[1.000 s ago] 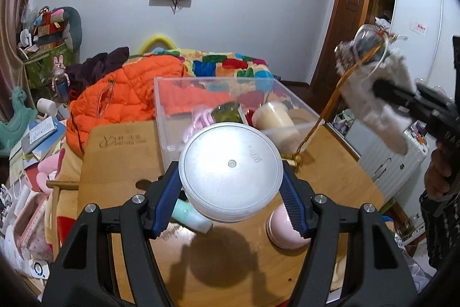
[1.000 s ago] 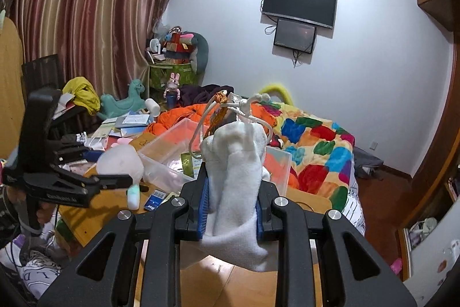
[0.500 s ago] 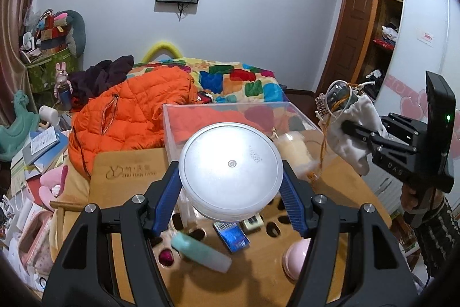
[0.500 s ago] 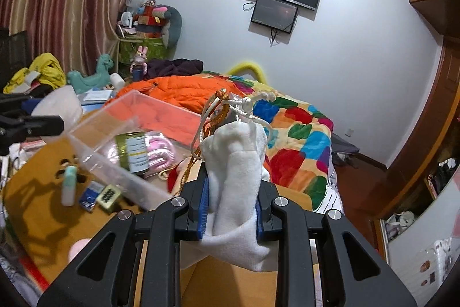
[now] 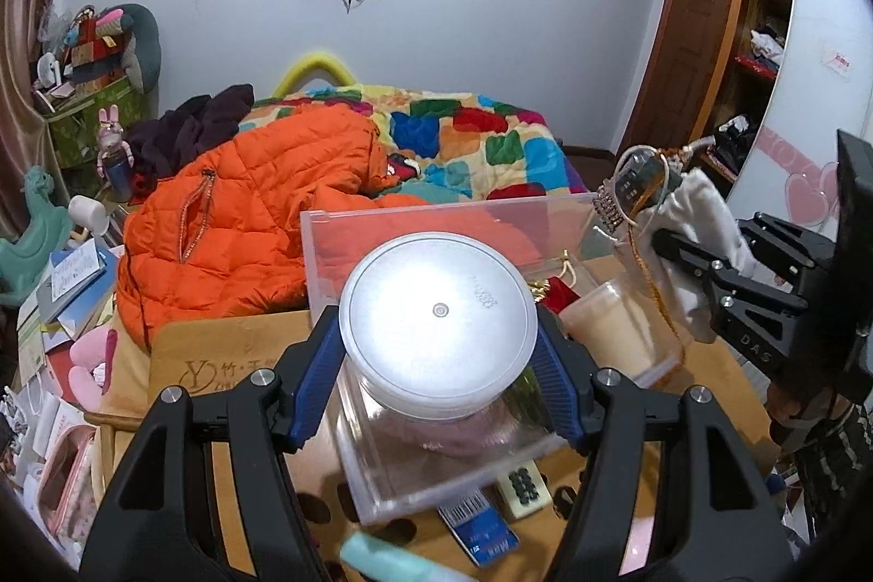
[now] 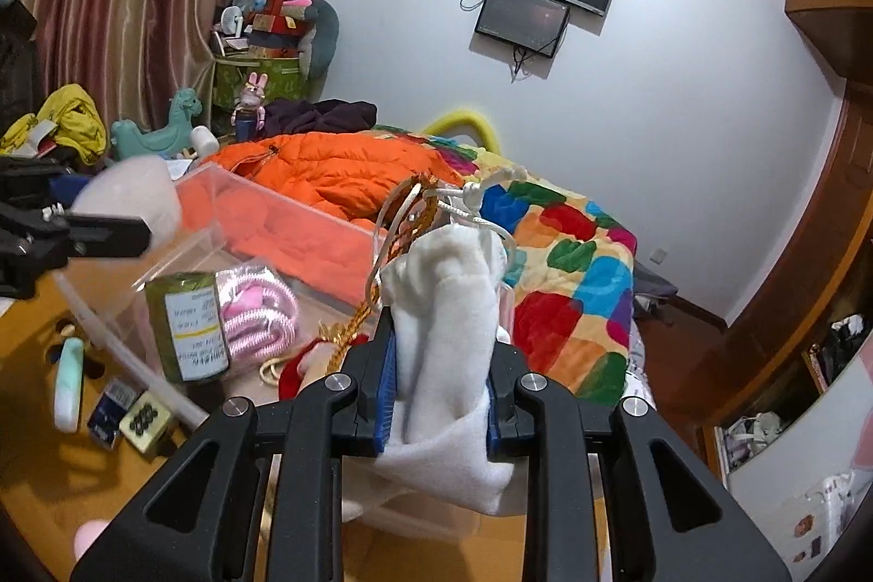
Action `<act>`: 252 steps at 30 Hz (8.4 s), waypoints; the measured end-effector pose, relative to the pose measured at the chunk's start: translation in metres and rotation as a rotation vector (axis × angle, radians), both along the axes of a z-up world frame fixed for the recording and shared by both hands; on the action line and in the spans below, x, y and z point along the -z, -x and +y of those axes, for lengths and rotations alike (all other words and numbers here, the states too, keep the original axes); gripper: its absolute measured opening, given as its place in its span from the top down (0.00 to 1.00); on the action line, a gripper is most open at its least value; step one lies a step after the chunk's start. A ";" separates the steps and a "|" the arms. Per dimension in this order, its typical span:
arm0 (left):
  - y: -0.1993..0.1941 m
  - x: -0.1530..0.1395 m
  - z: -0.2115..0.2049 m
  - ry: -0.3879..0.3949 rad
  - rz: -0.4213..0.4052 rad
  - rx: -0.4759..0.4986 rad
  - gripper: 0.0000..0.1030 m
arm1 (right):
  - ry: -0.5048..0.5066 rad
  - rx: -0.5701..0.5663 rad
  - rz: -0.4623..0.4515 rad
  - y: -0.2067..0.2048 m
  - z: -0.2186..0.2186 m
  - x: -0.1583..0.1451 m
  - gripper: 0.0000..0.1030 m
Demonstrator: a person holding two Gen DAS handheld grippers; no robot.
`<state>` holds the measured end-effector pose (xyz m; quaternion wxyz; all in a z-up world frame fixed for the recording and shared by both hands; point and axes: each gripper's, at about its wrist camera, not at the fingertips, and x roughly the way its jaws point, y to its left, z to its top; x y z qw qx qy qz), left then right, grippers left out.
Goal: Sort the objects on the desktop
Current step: 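Lift the white cloth bag with the right gripper while the left lifts the white container toward the box, then lower the white container into the clear box with the left gripper while the right drops the white bag in, then move the right gripper to the brown gourd beads while the left approaches the mint-green bottle, then grasp the brown gourd beads with the right gripper while the left grasps the mint-green bottle, then drop the gourd beads into the clear box with the right gripper while the left drops the mint bottle in, then grasp the pink round container with the right gripper while the left moves to the blue Max box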
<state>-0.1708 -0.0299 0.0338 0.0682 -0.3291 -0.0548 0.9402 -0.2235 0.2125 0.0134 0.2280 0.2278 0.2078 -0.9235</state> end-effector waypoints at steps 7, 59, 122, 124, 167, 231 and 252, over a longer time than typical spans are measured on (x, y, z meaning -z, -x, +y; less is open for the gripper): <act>0.026 0.009 0.005 0.004 -0.049 0.005 0.37 | -0.025 0.002 -0.002 0.014 -0.010 0.005 0.78; -0.018 -0.017 0.014 0.013 0.000 0.049 0.29 | -0.164 -0.032 0.025 -0.042 0.007 0.004 0.36; -0.088 0.076 0.012 0.164 -0.141 0.132 0.32 | 0.024 -0.111 -0.383 -0.039 0.014 0.075 0.69; -0.091 0.073 0.012 0.161 -0.128 0.133 0.32 | 0.029 -0.123 -0.381 -0.039 0.011 0.072 0.69; -0.082 0.004 0.008 0.003 0.099 0.095 0.32 | 0.161 -0.053 -0.255 -0.038 0.035 0.019 0.72; -0.102 0.017 0.026 0.067 0.039 0.053 0.31 | 0.191 -0.168 -0.251 -0.104 0.040 0.005 0.39; -0.103 0.064 0.024 0.010 -0.108 0.041 0.31 | 0.117 -0.183 -0.446 -0.101 0.004 0.085 0.41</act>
